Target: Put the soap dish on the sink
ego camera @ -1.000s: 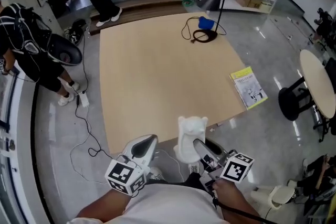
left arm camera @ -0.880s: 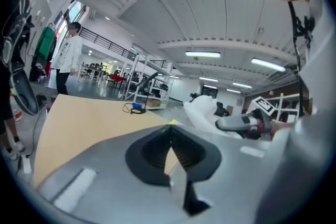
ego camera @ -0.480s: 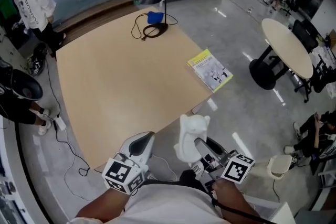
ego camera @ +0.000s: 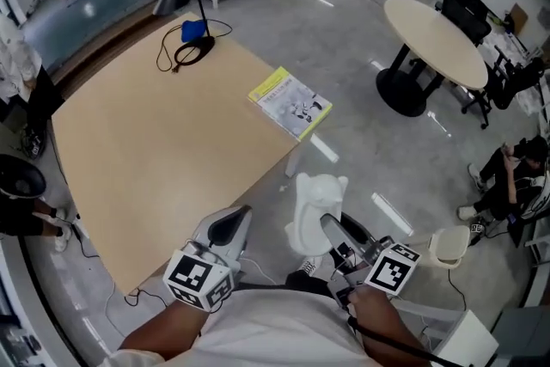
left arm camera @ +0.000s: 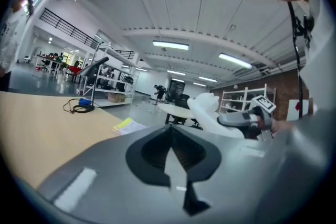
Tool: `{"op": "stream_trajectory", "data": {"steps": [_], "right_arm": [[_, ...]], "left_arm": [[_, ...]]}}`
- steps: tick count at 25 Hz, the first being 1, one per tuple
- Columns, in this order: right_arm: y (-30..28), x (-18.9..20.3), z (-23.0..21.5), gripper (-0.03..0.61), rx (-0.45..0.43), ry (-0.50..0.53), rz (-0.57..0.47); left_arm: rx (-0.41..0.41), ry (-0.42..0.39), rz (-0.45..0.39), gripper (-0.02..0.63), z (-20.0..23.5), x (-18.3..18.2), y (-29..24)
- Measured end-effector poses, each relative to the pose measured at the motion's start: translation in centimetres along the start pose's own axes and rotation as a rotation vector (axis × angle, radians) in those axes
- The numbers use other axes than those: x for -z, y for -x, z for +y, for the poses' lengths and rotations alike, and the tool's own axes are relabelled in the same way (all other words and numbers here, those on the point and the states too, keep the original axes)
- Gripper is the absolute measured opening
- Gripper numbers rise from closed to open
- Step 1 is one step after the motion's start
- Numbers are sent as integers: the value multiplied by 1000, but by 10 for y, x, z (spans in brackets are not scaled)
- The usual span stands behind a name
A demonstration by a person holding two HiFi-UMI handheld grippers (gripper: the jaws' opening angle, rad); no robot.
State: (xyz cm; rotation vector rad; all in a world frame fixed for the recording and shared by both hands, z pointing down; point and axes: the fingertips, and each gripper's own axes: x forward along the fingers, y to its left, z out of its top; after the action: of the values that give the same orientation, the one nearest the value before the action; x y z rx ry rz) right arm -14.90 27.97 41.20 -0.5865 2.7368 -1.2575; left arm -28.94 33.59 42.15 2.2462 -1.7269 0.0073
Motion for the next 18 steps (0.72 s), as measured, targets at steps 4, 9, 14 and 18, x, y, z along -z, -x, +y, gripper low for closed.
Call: {"op": "stream_trajectory", "data": {"steps": [4,9,14,18], "right_arm": [[27,-27,-27,143,38,-16,-48],[63,-72,-66,143,92,7,-110],[111,-114,-105,141,159,12,-191],[142,-135,-131,141,190,2,-247]], "left_arm": [[50,-21,17,6,-27,-5,-38],[134,-42,20,6,-63,-11,-100],[226,-58,21,6,-109,-16,-160],[276,-72,23,6,-141,-20,-205]]}}
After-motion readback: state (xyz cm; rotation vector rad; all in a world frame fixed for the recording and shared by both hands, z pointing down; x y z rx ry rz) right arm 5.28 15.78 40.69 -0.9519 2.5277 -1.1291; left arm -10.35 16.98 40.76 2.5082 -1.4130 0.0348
